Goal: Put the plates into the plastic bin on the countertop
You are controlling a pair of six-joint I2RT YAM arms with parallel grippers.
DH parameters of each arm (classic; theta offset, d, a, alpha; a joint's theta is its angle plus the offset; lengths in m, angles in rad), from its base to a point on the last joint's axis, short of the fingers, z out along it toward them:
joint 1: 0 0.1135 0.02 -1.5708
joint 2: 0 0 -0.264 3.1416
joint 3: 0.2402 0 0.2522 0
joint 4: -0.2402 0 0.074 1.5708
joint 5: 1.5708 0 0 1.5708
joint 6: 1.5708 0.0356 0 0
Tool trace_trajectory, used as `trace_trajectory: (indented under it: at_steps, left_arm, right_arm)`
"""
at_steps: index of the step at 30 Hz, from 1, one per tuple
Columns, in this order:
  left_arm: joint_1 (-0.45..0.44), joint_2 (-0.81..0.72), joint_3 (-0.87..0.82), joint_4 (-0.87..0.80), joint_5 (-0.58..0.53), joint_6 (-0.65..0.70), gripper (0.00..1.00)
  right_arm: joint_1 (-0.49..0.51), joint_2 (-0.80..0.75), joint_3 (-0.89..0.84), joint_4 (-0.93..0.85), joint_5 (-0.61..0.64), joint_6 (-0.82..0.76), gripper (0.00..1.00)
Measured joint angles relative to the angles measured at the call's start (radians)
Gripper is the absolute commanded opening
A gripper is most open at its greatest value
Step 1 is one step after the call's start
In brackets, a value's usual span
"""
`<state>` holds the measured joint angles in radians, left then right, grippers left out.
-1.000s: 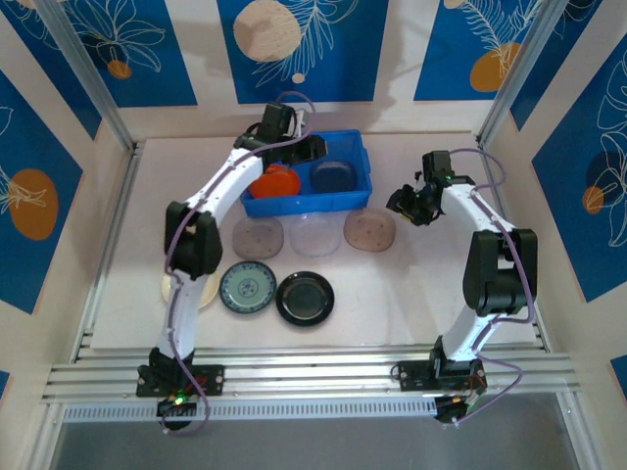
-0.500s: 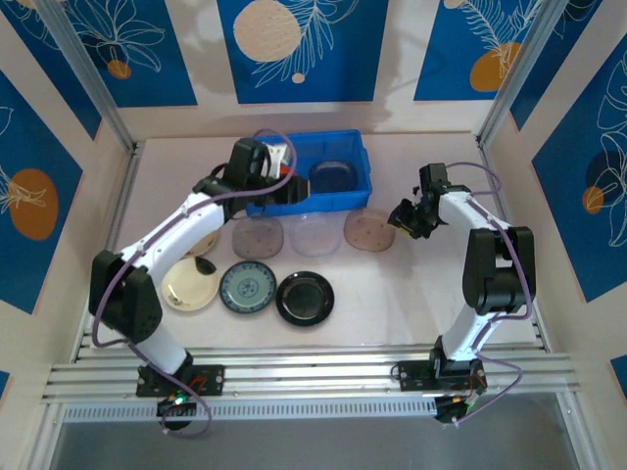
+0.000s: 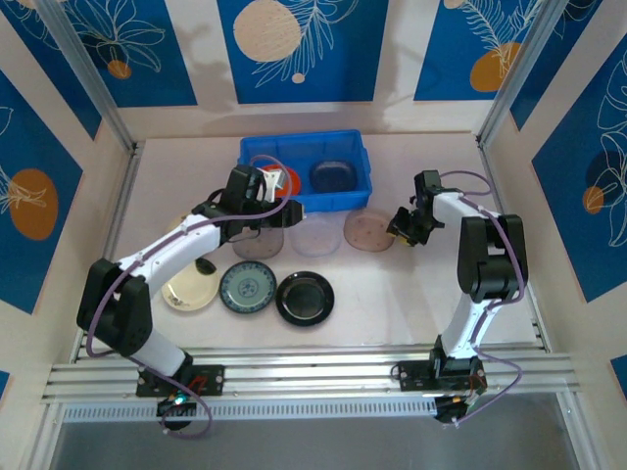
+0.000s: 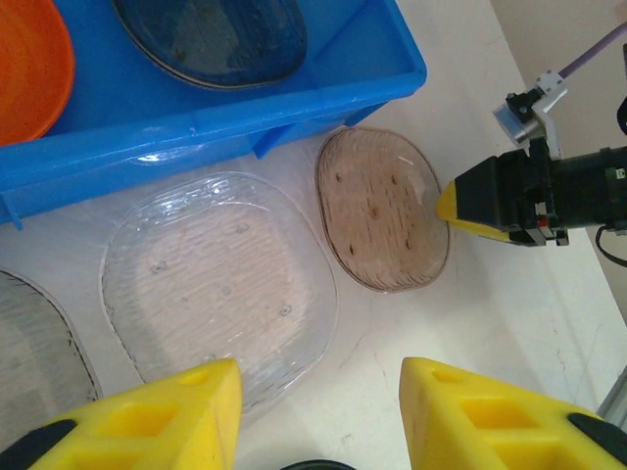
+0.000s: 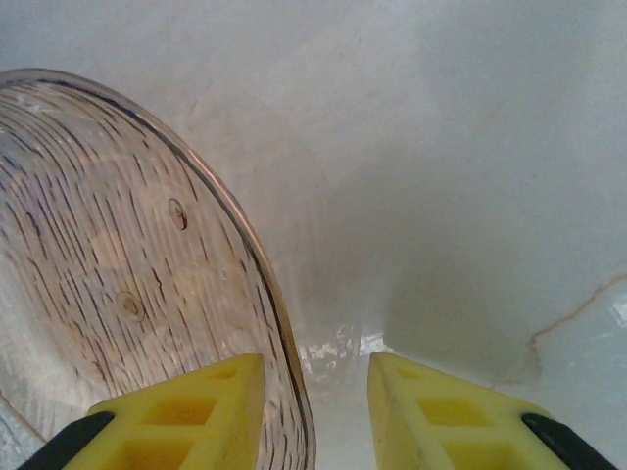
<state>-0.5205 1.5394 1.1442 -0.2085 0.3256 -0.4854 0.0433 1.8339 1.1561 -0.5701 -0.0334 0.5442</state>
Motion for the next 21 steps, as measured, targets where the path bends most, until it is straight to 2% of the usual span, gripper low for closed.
trace_trajectory:
  at_steps: [13,21]
  left_arm:
    - [0.000,0.033,-0.007,0.046,0.016,-0.011,0.45]
    - [0.000,0.056,-0.007,0.049,0.023,-0.010,0.44]
  right_arm:
    - [0.009,0.024,0.000,0.027,0.000,0.008,0.26]
    - [0.009,0.034,0.000,0.043,-0.006,0.011,0.16]
